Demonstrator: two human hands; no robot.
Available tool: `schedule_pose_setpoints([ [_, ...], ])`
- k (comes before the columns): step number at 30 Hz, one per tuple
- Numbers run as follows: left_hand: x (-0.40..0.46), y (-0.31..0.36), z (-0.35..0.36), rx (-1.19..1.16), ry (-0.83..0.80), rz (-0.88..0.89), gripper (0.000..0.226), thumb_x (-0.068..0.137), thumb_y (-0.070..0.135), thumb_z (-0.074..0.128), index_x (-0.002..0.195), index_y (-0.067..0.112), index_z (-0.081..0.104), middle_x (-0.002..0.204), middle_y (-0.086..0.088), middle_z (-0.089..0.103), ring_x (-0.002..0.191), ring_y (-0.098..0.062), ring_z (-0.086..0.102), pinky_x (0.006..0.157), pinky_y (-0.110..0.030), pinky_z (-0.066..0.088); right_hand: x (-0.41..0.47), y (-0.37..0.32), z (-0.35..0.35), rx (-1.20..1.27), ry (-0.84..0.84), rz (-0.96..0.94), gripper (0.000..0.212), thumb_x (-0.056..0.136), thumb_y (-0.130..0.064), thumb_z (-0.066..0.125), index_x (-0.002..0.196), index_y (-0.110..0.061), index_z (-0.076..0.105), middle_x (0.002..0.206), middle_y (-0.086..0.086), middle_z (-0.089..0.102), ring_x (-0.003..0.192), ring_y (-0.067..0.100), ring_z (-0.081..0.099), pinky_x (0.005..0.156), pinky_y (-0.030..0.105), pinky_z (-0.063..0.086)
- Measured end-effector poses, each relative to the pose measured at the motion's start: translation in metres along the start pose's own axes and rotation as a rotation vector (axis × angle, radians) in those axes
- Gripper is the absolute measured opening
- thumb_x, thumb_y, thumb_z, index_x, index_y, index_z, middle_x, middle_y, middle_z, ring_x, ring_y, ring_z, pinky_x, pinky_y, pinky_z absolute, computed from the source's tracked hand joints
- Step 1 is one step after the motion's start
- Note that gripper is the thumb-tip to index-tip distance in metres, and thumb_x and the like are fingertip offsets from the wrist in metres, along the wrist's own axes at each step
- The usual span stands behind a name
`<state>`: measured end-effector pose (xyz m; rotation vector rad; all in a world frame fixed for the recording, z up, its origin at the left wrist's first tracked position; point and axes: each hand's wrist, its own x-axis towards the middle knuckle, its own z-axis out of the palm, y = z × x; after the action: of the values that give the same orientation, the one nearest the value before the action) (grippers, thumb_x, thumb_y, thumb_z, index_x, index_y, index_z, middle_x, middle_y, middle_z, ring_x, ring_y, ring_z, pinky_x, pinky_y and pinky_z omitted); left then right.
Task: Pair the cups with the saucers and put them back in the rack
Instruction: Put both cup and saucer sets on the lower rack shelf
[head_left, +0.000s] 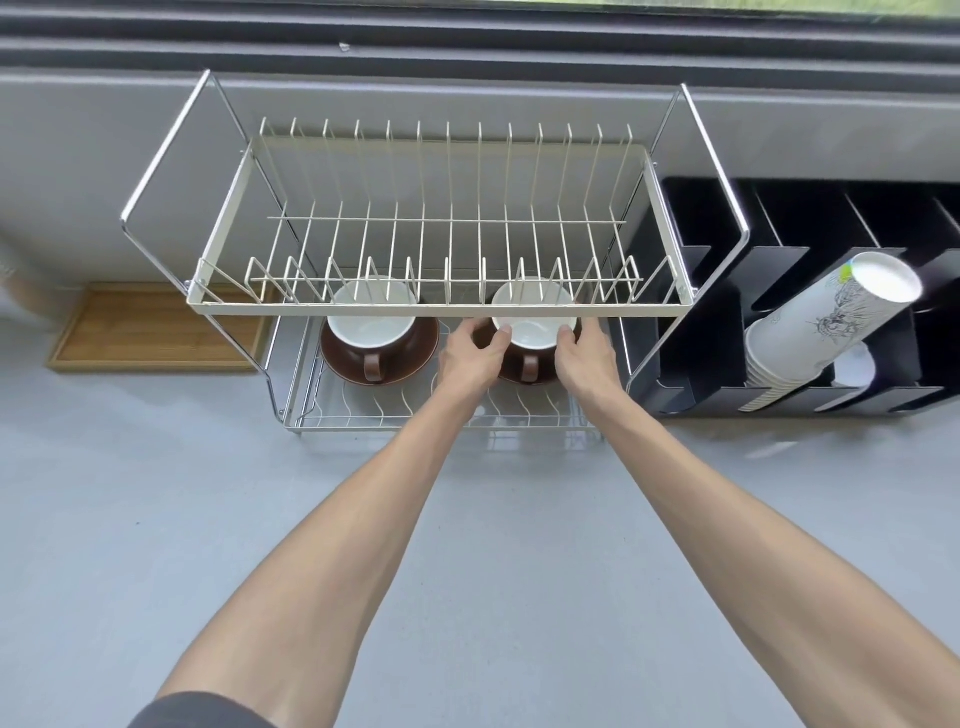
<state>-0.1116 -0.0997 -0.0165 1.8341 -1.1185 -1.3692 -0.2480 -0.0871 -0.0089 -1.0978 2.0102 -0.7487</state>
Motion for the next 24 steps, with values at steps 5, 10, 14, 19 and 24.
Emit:
schedule_pose_setpoints([
  [5,-0.012,0.006,-0.011,0.195,0.010,0.101,0.053,0.097,0.048,0.053,0.142,0.022,0.053,0.144,-0.006,0.058,0.132,-0.030,0.055,0.109,-0.044,0.045,-0.007,-0.005,-0.004,-0.034,0.039,-0.052,0.044,0.106,-0.027,0.036,0.146,-0.009,0.037,0.151,0.016,0.037,0.138,0.035,0.040,0.112,0.042,0.031],
  [10,-0.028,0.003,-0.052,0.289,0.161,0.236,0.037,0.098,0.043,0.051,0.122,0.022,0.069,0.120,-0.003,0.074,0.112,-0.028,0.067,0.099,-0.037,0.049,-0.024,-0.011,0.008,-0.209,0.139,-0.420,0.051,0.103,-0.025,0.046,0.149,-0.004,0.040,0.150,0.022,0.042,0.141,0.038,0.035,0.119,0.042,0.025],
  [14,-0.030,-0.003,-0.096,0.248,0.347,0.184,0.038,0.099,0.038,0.051,0.123,0.014,0.067,0.116,-0.006,0.074,0.115,-0.031,0.064,0.096,-0.039,0.046,-0.036,-0.021,0.031,-0.357,0.155,-0.620,0.054,0.102,-0.032,0.047,0.145,0.001,0.044,0.151,0.028,0.041,0.144,0.041,0.033,0.121,0.048,0.025],
  [19,-0.014,-0.017,-0.136,0.217,0.400,0.088,0.043,0.098,0.036,0.051,0.131,0.010,0.057,0.128,-0.011,0.065,0.122,-0.033,0.057,0.098,-0.039,0.042,-0.053,-0.044,0.059,-0.240,-0.008,-0.653,0.051,0.104,-0.032,0.048,0.147,-0.005,0.043,0.155,0.016,0.040,0.149,0.028,0.029,0.121,0.039,0.027],
  [24,0.002,-0.023,-0.147,0.130,0.355,0.018,0.048,0.099,0.036,0.051,0.142,0.014,0.050,0.143,-0.008,0.058,0.132,-0.030,0.052,0.108,-0.037,0.039,-0.045,-0.074,0.090,0.003,-0.184,-0.329,0.053,0.103,-0.038,0.044,0.146,-0.006,0.044,0.147,0.013,0.052,0.138,0.031,0.043,0.117,0.042,0.032],
])
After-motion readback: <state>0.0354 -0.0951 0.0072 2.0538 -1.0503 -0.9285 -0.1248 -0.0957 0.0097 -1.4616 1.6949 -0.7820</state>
